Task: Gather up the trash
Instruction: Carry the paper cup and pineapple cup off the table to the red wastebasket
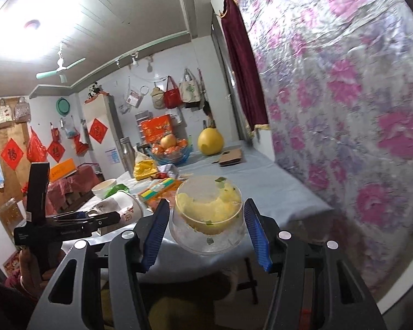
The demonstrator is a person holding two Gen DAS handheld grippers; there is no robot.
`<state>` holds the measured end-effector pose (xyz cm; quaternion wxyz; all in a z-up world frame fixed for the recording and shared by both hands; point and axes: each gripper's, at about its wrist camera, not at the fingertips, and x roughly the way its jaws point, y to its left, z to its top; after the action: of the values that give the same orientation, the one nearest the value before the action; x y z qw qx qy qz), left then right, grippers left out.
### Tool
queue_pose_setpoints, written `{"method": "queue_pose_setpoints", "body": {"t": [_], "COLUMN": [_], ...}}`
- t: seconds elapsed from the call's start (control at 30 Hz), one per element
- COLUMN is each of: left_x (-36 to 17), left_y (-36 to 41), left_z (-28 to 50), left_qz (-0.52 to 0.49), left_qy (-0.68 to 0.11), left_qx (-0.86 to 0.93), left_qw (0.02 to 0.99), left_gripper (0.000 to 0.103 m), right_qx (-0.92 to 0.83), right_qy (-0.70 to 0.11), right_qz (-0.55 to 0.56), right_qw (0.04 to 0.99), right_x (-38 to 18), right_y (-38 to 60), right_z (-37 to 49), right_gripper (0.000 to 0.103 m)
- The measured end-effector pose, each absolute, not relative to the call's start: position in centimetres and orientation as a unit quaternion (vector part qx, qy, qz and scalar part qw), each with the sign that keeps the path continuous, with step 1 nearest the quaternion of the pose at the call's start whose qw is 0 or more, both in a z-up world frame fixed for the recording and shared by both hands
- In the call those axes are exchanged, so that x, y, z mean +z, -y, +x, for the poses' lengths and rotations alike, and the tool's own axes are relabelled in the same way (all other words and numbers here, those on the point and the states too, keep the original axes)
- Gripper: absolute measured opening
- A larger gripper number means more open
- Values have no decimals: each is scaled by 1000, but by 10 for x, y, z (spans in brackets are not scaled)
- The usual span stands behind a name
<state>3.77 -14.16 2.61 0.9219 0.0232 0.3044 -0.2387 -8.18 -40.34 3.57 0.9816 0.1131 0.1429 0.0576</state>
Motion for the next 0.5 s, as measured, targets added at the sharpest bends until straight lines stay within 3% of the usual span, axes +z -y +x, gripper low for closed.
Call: {"method": "queue_pose_setpoints", "body": {"t": [0.5], "left_x": [0], "left_y": [263], "left_z": [-3], "left_qz": [99], "left_qy": [-338], "left_qx": [-362], "left_qw": [863], "left_gripper": [69], "right_qx": [-28], "right_qy": [-226], "right_qz": [110], "right_qw": [967], "right_x": [-25], "right_y": [470], "right_z": [-119], "right_gripper": [56]}}
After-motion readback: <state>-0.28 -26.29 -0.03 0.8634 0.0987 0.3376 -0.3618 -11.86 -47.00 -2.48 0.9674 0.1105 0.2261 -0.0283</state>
